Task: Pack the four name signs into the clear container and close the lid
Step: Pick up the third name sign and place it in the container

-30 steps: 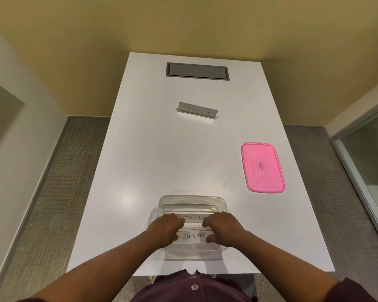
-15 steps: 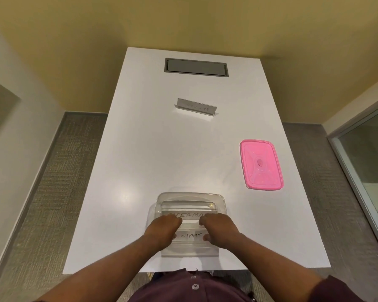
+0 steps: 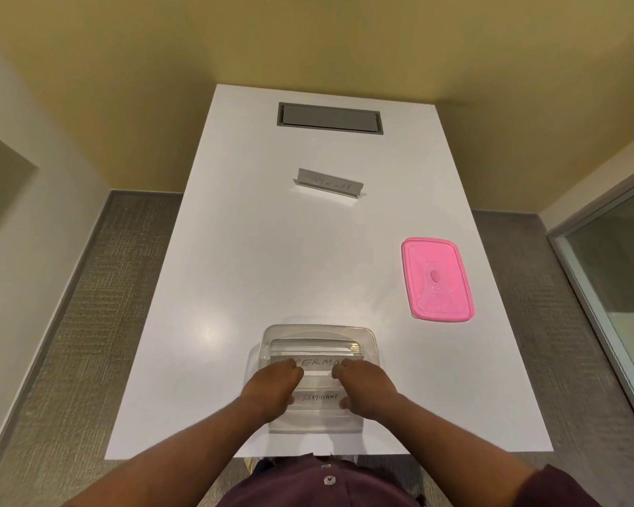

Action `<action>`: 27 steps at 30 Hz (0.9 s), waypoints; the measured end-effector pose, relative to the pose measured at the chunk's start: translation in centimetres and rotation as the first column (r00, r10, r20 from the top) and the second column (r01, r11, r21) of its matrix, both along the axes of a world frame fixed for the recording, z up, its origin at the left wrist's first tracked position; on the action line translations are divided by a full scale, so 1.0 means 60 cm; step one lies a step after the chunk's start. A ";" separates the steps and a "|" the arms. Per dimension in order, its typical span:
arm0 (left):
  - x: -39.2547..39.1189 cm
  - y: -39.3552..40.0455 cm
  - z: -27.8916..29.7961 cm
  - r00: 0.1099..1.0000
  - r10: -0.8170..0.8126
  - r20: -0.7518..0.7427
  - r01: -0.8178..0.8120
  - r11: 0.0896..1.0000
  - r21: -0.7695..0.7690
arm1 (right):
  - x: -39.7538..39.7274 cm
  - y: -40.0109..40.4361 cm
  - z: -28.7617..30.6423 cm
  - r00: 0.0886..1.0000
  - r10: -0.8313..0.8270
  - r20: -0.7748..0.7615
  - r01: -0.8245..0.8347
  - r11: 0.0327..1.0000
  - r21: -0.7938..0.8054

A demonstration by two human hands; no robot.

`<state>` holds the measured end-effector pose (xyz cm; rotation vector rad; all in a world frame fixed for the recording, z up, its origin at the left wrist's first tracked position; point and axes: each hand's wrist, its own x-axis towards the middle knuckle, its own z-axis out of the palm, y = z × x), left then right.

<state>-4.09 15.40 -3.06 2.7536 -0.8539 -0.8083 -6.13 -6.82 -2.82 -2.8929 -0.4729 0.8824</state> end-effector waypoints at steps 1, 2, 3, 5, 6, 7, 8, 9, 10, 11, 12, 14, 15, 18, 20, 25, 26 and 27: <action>0.000 0.002 0.000 1.000 0.006 0.001 -0.006 1.000 -0.029 | 0.001 -0.002 0.001 1.000 -0.011 -0.005 0.011 1.000 0.017; 0.001 0.003 0.001 1.000 0.014 0.003 -0.014 0.998 -0.066 | 0.002 -0.004 0.003 1.000 -0.027 -0.005 0.028 0.999 0.039; 0.003 0.006 0.003 1.000 0.023 0.007 -0.022 0.994 -0.107 | 0.004 -0.007 0.006 0.999 -0.052 0.001 0.052 0.996 0.066; 0.010 0.011 0.009 0.999 0.043 0.025 -0.037 0.979 -0.199 | 0.011 -0.013 0.016 0.993 -0.111 0.028 0.106 0.985 0.139; 0.015 0.014 0.012 0.998 0.059 0.030 -0.050 0.967 -0.248 | 0.015 -0.016 0.022 0.990 -0.137 0.044 0.126 0.975 0.182; 0.023 0.016 0.017 0.996 0.082 0.029 -0.070 0.953 -0.296 | 0.021 -0.020 0.029 0.985 -0.163 0.058 0.146 0.962 0.229; 0.030 0.018 0.024 0.994 0.111 0.018 -0.099 0.937 -0.336 | 0.027 -0.023 0.037 0.978 -0.198 0.065 0.172 0.945 0.279; 0.039 0.018 0.031 0.989 0.147 0.001 -0.136 0.920 -0.369 | 0.034 -0.026 0.047 0.968 -0.243 0.064 0.210 0.922 0.327; 0.048 0.018 0.037 0.982 0.186 -0.019 -0.179 0.902 -0.392 | 0.041 -0.028 0.056 0.954 -0.294 0.057 0.254 0.894 0.368; 0.058 0.019 0.043 0.974 0.225 -0.035 -0.219 0.888 -0.405 | 0.048 -0.031 0.065 0.938 -0.344 0.050 0.296 0.866 0.403; 0.070 0.019 0.048 0.965 0.257 -0.044 -0.252 0.877 -0.408 | 0.057 -0.034 0.072 0.919 -0.391 0.048 0.333 0.836 0.436; 0.093 0.020 0.057 0.957 0.288 -0.040 -0.280 0.874 -0.397 | 0.074 -0.039 0.084 0.870 -0.491 0.035 0.413 0.767 0.490; 0.106 0.020 0.060 0.959 0.283 -0.030 -0.272 0.880 -0.390 | 0.085 -0.043 0.090 0.843 -0.538 0.020 0.454 0.730 0.511; 0.145 0.019 0.072 0.966 0.258 0.008 -0.237 0.900 -0.366 | 0.120 -0.055 0.103 0.767 -0.641 -0.028 0.547 0.631 0.550; 0.176 0.014 0.081 0.958 0.285 0.022 -0.256 0.890 -0.378 | 0.146 -0.063 0.110 0.716 -0.693 -0.082 0.595 0.545 0.591; 0.257 -0.008 0.099 0.894 0.448 -0.035 -0.408 0.776 -0.481 | 0.207 -0.083 0.125 0.624 -0.757 -0.193 0.657 0.375 0.654; 0.272 -0.011 0.100 0.878 0.475 -0.057 -0.437 0.748 -0.499 | 0.220 -0.087 0.126 0.611 -0.765 -0.206 0.665 0.354 0.658; 0.290 -0.015 0.100 0.861 0.502 -0.079 -0.467 0.719 -0.515 | 0.236 -0.091 0.126 0.595 -0.772 -0.222 0.676 0.332 0.658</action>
